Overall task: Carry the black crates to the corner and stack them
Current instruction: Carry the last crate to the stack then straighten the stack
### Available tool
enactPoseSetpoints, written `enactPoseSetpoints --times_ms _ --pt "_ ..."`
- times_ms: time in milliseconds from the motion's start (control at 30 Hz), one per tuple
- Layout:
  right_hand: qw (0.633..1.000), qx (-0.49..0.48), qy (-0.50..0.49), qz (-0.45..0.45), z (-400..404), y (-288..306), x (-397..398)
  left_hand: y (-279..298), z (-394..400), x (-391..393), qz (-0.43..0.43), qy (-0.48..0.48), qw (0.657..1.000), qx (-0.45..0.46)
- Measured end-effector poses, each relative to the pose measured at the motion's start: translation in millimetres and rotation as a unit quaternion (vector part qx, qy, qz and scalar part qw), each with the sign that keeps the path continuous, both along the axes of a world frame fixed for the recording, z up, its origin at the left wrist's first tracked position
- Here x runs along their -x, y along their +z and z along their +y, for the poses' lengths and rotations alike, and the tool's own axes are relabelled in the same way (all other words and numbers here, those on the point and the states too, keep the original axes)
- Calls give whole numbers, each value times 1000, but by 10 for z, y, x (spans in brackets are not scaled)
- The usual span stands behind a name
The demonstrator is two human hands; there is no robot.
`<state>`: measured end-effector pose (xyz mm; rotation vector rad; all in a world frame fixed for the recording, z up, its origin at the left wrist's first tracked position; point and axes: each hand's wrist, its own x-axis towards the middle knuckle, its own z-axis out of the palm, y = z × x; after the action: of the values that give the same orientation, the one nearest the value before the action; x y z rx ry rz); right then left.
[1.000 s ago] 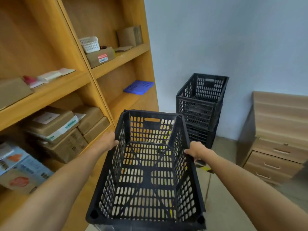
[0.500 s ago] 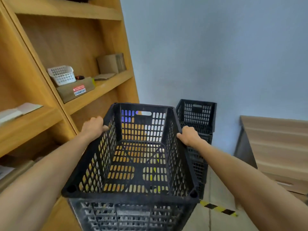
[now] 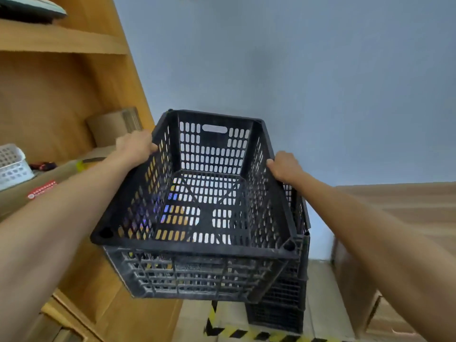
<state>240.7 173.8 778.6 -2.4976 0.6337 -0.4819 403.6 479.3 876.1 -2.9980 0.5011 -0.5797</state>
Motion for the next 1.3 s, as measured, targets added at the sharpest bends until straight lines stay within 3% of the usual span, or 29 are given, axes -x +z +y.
enactPoseSetpoints --times_ms 400,667,1033,1300 --pt "996 -17 -70 -46 -1861 -10 -817 -222 -1953 -1132 -11 -16 1000 11" --pt "994 -12 -107 9 -2635 -247 -967 -566 -2903 -1554 -4 -63 998 -15" --pt "979 -53 -189 59 -2838 -787 -1480 -1465 -3364 -2404 62 -164 982 -64" --pt "977 -22 -202 61 -2733 -783 -1929 -1574 -3302 -2868 96 -169 981 -25"
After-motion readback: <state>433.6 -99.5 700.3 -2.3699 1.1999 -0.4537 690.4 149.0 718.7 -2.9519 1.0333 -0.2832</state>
